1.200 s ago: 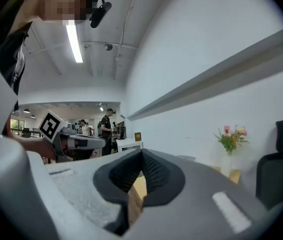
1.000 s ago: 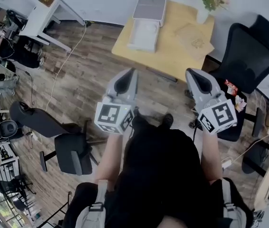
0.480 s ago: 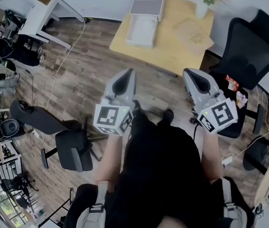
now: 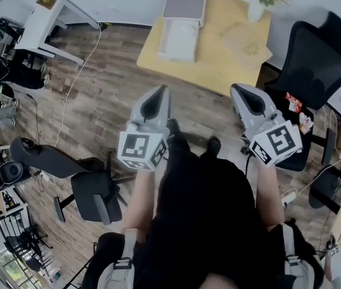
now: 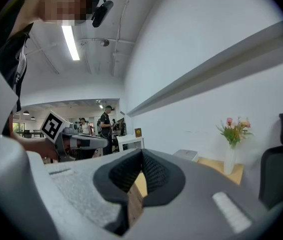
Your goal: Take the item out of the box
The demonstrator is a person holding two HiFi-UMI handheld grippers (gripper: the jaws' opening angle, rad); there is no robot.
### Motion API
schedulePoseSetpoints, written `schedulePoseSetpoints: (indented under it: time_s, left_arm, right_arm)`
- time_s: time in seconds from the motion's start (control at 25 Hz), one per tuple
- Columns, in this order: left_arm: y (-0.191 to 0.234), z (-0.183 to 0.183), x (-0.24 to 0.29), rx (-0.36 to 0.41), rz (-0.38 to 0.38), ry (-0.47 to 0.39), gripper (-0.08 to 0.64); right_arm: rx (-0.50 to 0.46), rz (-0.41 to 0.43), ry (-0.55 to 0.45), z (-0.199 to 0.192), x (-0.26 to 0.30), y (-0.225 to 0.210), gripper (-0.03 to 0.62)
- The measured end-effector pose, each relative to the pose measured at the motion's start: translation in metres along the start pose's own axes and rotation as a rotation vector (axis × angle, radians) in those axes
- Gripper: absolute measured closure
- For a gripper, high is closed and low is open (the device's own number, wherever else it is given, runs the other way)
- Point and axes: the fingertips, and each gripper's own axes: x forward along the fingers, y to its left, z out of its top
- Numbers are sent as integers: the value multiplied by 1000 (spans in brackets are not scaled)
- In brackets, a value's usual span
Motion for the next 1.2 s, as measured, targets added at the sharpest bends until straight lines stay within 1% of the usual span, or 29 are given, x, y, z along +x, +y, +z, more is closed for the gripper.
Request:
schedulePoseSetpoints:
  time_s: [0.24,0.52,0.72,0.96,1.2]
  left_arm:
    - [45,11,21,28,-79,1,549]
    - [102,26,43,52,-173,-8,549]
    - [138,23,52,58,-231,-3,549]
    - [181,16,57,70,-277,24,548]
    - [205,10,64,75,-321,40,548]
  right_arm:
    - [0,-73,11,13,53,1,589]
    - [-28,-138,30,27,115,16,589]
    - [-33,-178,46,23,154,26,589]
    - [-16,-223,53,17,196,36,589]
    - [-9,-257,67,15,222,48,589]
